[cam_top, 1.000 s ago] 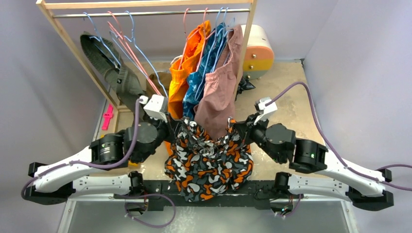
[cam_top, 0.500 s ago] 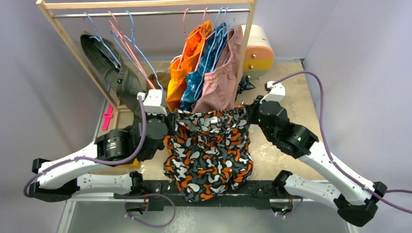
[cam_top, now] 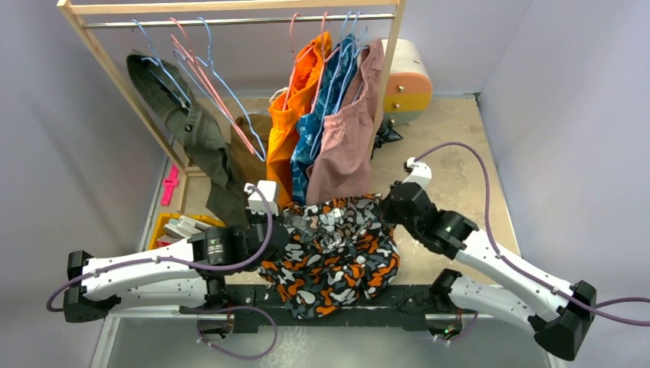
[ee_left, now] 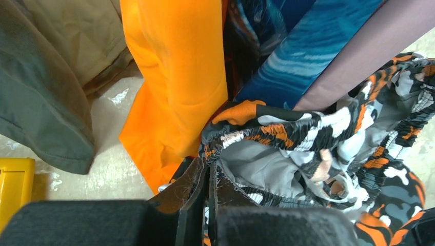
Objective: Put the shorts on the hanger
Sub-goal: Adjust the shorts at the center of the board.
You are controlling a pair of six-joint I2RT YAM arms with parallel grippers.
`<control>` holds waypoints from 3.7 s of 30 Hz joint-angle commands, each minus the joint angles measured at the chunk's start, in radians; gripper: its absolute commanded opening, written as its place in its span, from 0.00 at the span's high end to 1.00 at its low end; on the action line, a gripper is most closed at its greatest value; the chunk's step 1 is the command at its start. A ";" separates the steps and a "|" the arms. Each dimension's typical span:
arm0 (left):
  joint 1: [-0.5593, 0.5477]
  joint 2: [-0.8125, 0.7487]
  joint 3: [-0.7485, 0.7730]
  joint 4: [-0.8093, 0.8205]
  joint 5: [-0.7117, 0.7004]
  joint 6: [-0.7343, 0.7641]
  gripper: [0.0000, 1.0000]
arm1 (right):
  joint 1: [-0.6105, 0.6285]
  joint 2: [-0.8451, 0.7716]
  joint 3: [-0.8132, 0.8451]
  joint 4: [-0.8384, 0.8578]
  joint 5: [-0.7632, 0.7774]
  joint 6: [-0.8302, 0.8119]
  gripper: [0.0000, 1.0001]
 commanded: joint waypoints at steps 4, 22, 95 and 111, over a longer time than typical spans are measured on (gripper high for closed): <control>0.003 -0.049 0.131 -0.007 -0.114 -0.009 1.00 | 0.001 -0.021 0.164 0.023 0.104 -0.037 1.00; 0.001 -0.082 -0.051 0.173 0.128 -0.071 1.00 | 0.001 -0.111 -0.019 0.045 0.009 0.046 1.00; 0.219 -0.241 0.064 0.130 0.308 0.105 1.00 | 0.000 -0.189 0.255 0.077 0.013 -0.257 1.00; 0.219 -0.080 -0.202 0.283 0.356 -0.036 1.00 | 0.001 -0.206 -0.116 0.097 -0.051 0.012 1.00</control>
